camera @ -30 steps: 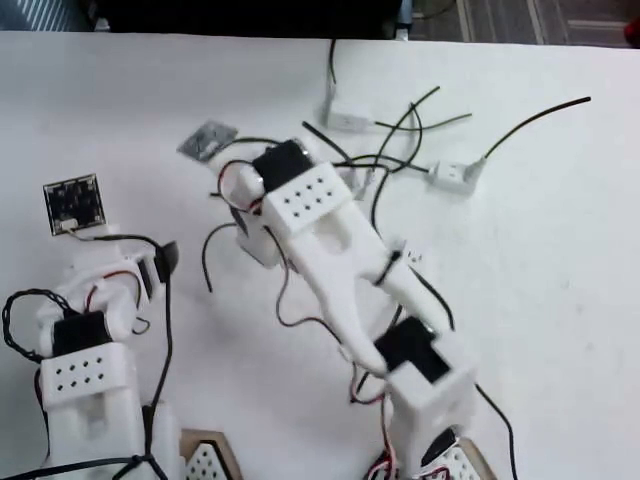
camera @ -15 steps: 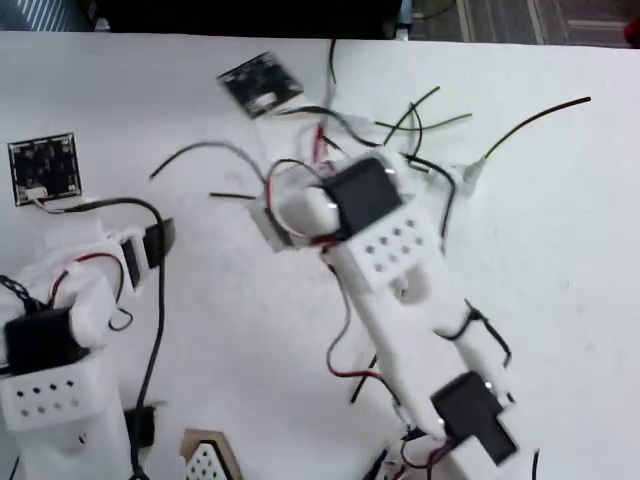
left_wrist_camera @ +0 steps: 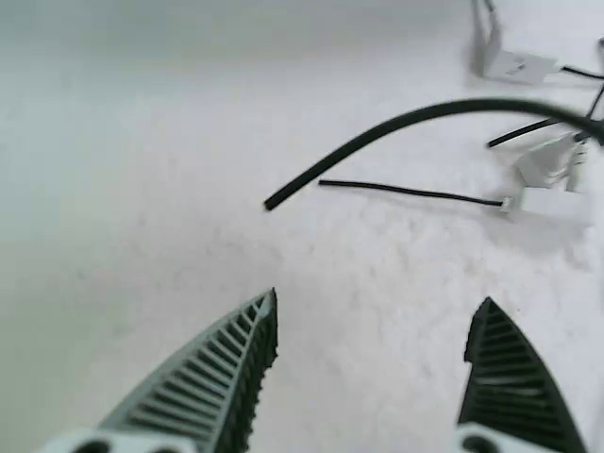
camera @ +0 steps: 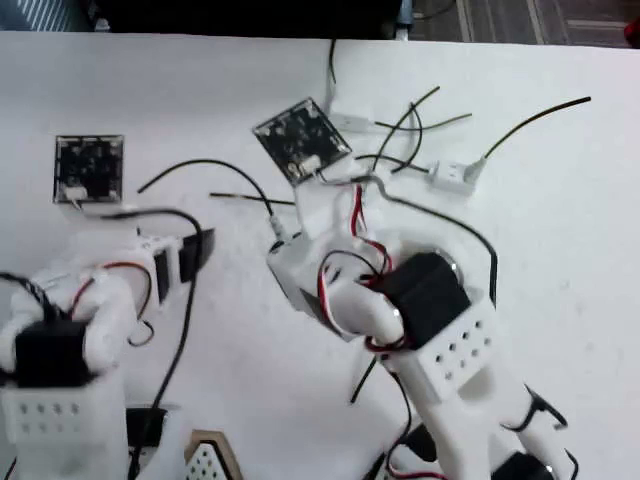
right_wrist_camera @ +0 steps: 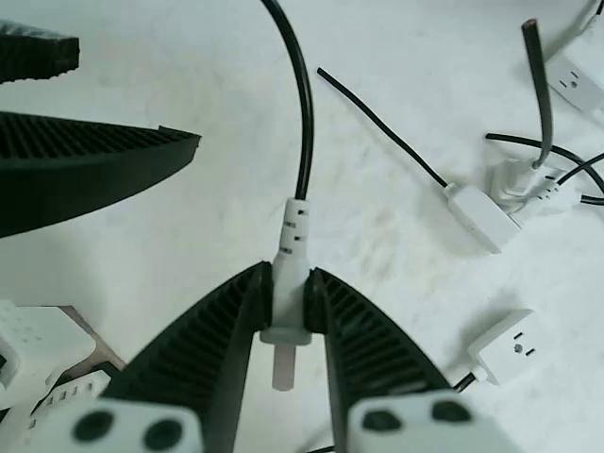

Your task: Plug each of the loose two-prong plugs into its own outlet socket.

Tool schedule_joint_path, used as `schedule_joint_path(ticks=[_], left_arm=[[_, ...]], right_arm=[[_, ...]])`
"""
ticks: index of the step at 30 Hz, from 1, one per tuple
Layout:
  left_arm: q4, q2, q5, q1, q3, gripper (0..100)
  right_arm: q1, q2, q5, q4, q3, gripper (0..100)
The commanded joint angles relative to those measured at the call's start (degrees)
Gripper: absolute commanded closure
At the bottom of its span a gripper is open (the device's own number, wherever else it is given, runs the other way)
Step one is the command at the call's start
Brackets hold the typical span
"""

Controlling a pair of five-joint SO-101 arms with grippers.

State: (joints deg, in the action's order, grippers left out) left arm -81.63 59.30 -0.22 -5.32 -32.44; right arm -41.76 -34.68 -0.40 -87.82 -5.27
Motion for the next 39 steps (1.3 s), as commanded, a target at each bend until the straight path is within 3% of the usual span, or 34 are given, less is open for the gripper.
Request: schedule_joint_path(ticks=[1,10,18,22,29,33,39], left_arm=[[6.33,7.34,0.09,5.23,-3.69,68],[22.42,18.68,0.35,8.40,-24.88,68],[22.68,24.31,0.09,11.38,-28.75,68],[22.77,27.56,-2.02,15.60,-31.56,68],[22.68,28.70,-2.29,15.34,-32.35,68],[23.03,28.62,-2.29,10.95,-32.35,68],[22.77,28.53,-2.64,9.27,-32.35,68]], right_arm=[[-1.19,-5.85,0.79,6.64,-6.77,98.2],[-8.13,-14.46,3.60,19.03,-23.56,98.2],[-8.31,-14.46,4.92,27.82,-33.49,98.1],[-8.31,-14.46,4.92,28.26,-34.11,98.1],[-7.87,-14.90,4.84,27.30,-34.29,98.1],[-2.95,-14.99,4.40,26.86,-34.20,98.1],[11.30,-14.99,1.05,29.05,-33.85,98.1]])
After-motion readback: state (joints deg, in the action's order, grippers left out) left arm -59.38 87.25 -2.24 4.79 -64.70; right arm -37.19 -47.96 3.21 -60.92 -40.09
